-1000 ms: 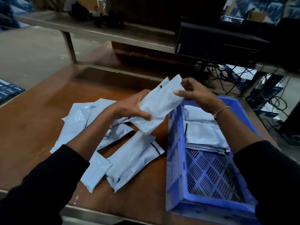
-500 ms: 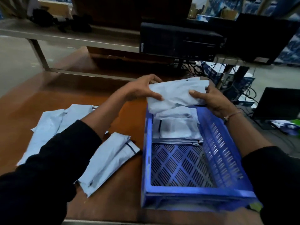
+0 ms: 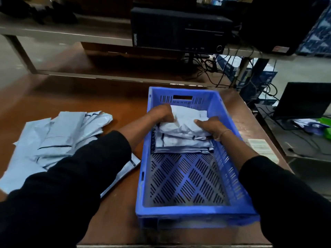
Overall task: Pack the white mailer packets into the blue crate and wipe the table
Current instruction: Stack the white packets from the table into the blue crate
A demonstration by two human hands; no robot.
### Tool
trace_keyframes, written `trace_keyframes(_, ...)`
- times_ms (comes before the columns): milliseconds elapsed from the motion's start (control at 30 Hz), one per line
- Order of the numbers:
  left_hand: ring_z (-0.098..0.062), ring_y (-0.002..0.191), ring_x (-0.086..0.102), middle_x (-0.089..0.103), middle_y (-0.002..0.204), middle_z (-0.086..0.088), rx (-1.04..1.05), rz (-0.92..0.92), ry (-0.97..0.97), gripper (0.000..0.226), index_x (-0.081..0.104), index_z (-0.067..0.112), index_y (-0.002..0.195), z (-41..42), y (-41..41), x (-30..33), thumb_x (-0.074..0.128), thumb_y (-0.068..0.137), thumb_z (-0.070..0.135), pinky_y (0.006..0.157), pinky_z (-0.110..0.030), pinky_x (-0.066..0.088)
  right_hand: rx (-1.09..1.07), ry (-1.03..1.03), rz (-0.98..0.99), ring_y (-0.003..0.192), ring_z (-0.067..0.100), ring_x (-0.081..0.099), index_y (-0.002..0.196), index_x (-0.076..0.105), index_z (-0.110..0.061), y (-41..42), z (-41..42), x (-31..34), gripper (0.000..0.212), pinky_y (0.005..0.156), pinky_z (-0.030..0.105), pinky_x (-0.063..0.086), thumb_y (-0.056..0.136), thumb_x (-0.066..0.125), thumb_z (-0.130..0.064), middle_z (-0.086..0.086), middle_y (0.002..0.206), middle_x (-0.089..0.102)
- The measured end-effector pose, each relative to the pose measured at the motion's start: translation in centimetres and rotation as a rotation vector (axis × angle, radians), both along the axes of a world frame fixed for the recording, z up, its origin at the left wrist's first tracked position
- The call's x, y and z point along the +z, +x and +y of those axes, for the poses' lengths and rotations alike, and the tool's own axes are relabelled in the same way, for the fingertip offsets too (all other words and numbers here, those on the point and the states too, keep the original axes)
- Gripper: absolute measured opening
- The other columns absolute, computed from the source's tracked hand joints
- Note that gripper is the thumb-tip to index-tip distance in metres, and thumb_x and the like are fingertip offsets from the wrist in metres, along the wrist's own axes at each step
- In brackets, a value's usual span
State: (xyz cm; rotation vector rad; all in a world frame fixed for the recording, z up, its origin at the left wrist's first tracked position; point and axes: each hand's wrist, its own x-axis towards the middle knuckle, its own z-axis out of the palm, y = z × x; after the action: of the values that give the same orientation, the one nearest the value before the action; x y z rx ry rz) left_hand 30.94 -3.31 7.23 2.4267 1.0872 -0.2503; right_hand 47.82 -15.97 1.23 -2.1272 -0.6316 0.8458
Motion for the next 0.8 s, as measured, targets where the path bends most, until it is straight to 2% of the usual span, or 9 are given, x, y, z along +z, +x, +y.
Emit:
trace_keyframes(33, -0.034, 0.095, 0.067, 0.064, 0.107, -0.017, -0.003, 0.032, 0.051, 0.045, 0.050, 0.002, 0.130, -0.2, 0.0, -0.2, 0.063, 0.101, 0.033, 0.078, -0.040, 0.051, 0.014, -0.071, -0.086, 0.134, 0.032, 0.045, 0.153, 0.003, 0.009, -0.3, 0.2, -0.2, 0.133, 0.103, 0.047, 0.048, 0.070, 0.073, -0.068, 0.006, 0.150, 0.035)
trace_keyframes(67, -0.034, 0.104, 0.066, 0.063, 0.119, -0.018, -0.005, 0.048, 0.119, 0.051, 0.044, 0.000, 0.139, -0.1, 0.1, -0.7, 0.060, 0.102, 0.031, 0.082, -0.040, 0.050, 0.035, -0.152, -0.237, 0.140, 0.035, 0.037, 0.153, 0.001, 0.011, -0.8, 0.1, -0.1, 0.117, 0.110, 0.043, 0.041, 0.085, 0.063, -0.062, 0.013, 0.155, 0.029)
trace_keyframes(133, -0.039, 0.121, 0.057, 0.050, 0.142, -0.022, -0.029, 0.037, 0.283, 0.059, 0.032, 0.000, 0.149, 0.0, 0.1, -1.6, 0.058, 0.102, 0.025, 0.085, -0.041, 0.047, 0.090, -0.229, -0.540, 0.144, 0.041, 0.027, 0.151, 0.011, 0.012, -1.5, -0.2, -0.1, 0.097, 0.114, 0.042, 0.029, 0.096, 0.049, -0.057, 0.026, 0.159, 0.021)
trace_keyframes(233, -0.043, 0.117, 0.054, 0.041, 0.143, -0.023, -0.085, -0.066, 0.481, 0.060, 0.031, 0.010, 0.152, -0.3, -0.1, -2.0, 0.059, 0.100, 0.018, 0.078, -0.045, 0.045, 0.135, -0.166, -0.815, 0.128, 0.047, 0.041, 0.143, 0.038, -0.001, -1.6, -0.5, 0.0, 0.073, 0.103, 0.049, 0.040, 0.096, 0.049, -0.055, 0.026, 0.146, 0.037)
trace_keyframes(300, -0.043, 0.122, 0.051, 0.043, 0.141, -0.020, -0.161, -0.108, 0.494, 0.055, 0.040, 0.014, 0.149, -0.5, -0.3, -2.0, 0.062, 0.099, 0.021, 0.086, -0.049, 0.049, 0.208, -0.129, -0.898, 0.122, 0.045, 0.046, 0.136, 0.051, -0.012, -1.6, -0.7, 0.3, 0.058, 0.097, 0.048, 0.045, 0.095, 0.052, -0.053, 0.020, 0.138, 0.043)
trace_keyframes(367, -0.043, 0.125, 0.049, 0.047, 0.138, -0.019, -0.215, -0.099, 0.441, 0.045, 0.052, 0.015, 0.138, -0.8, -0.5, -2.1, 0.066, 0.097, 0.028, 0.092, -0.048, 0.048, 0.328, -0.111, -0.899, 0.119, 0.042, 0.050, 0.133, 0.056, -0.019, -1.7, -0.8, 0.5, 0.051, 0.098, 0.045, 0.046, 0.093, 0.057, -0.051, 0.017, 0.134, 0.048)
trace_keyframes(467, -0.045, 0.127, 0.046, 0.048, 0.134, -0.019, -0.238, -0.027, 0.398, 0.038, 0.054, 0.014, 0.131, -0.9, -0.6, -3.1, 0.067, 0.097, 0.027, 0.093, -0.049, 0.047, 0.431, -0.167, -0.845, 0.116, 0.041, 0.054, 0.134, 0.058, -0.023, -2.1, -1.1, -0.3, 0.045, 0.102, 0.042, 0.042, 0.093, 0.060, -0.043, 0.018, 0.131, 0.053)
trace_keyframes(633, -0.042, 0.121, 0.051, 0.048, 0.133, -0.020, -0.219, 0.024, 0.354, 0.040, 0.052, 0.013, 0.134, -0.9, -0.7, -3.6, 0.066, 0.097, 0.019, 0.095, -0.051, 0.051, 0.370, -0.106, -0.715, 0.122, 0.038, 0.054, 0.135, 0.060, -0.021, -3.1, -1.6, -0.7, 0.041, 0.103, 0.035, 0.040, 0.096, 0.061, -0.031, 0.020, 0.134, 0.053)
trace_keyframes(800, -0.040, 0.119, 0.054, 0.048, 0.134, -0.018, -0.218, -0.011, 0.329, 0.039, 0.053, 0.012, 0.133, -1.3, -1.0, -3.0, 0.063, 0.096, 0.006, 0.087, -0.044, 0.050, 0.343, -0.087, -0.677, 0.121, 0.037, 0.054, 0.137, 0.059, -0.020, -4.2, -2.0, 0.4, 0.043, 0.103, 0.034, 0.040, 0.094, 0.063, -0.027, 0.020, 0.135, 0.053)
